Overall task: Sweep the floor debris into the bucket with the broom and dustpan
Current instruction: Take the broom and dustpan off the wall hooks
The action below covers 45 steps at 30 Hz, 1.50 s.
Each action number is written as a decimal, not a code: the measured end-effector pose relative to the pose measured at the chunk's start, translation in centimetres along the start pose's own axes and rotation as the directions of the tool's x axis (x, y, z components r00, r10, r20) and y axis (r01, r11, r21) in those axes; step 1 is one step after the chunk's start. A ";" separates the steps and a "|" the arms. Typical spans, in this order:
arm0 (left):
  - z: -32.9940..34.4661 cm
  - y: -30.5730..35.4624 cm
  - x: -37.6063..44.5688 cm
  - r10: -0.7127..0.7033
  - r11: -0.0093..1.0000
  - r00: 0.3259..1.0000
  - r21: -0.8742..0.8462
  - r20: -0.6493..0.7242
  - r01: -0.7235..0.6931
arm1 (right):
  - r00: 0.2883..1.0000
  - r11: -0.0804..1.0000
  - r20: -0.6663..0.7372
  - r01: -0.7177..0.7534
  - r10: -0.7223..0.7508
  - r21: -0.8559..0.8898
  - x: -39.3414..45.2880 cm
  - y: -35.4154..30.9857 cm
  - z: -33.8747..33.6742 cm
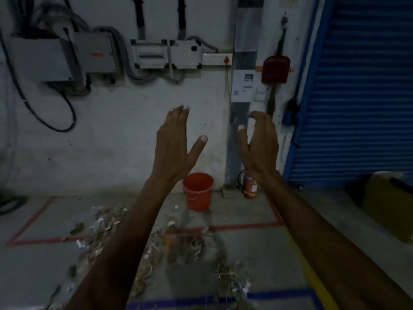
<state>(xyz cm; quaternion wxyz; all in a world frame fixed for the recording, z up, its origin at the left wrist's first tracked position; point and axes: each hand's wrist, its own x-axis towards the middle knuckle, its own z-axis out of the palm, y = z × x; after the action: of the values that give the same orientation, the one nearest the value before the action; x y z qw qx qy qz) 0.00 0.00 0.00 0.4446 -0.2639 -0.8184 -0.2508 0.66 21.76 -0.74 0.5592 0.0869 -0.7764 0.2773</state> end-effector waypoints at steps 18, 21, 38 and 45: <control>29.0 -6.2 5.1 -0.059 0.994 0.989 -0.087 0.139 0.072 | 0.966 0.972 0.118 -0.234 0.229 0.031 0.2 23.2 13.2; 35.3 -6.3 8.5 -0.114 0.991 0.981 -0.058 0.157 0.125 | 0.953 0.965 0.170 -0.262 0.252 0.036 3.3 29.6 16.1; 63.4 -12.7 31.4 -0.233 0.962 0.969 -0.126 0.077 0.241 | 0.968 0.965 0.070 -0.248 0.242 0.086 24.2 58.8 32.1; 75.0 -18.6 42.8 -0.054 0.958 0.992 -0.286 -0.111 0.020 | 0.974 0.973 -0.031 -0.222 0.224 0.059 32.5 68.1 40.6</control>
<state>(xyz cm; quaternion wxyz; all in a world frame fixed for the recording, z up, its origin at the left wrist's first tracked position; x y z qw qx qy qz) -76.76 43.69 -2.40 0.4447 -0.2946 -0.7509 -0.3893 -74.66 62.65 -2.64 0.5361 0.0093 -0.7627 0.3615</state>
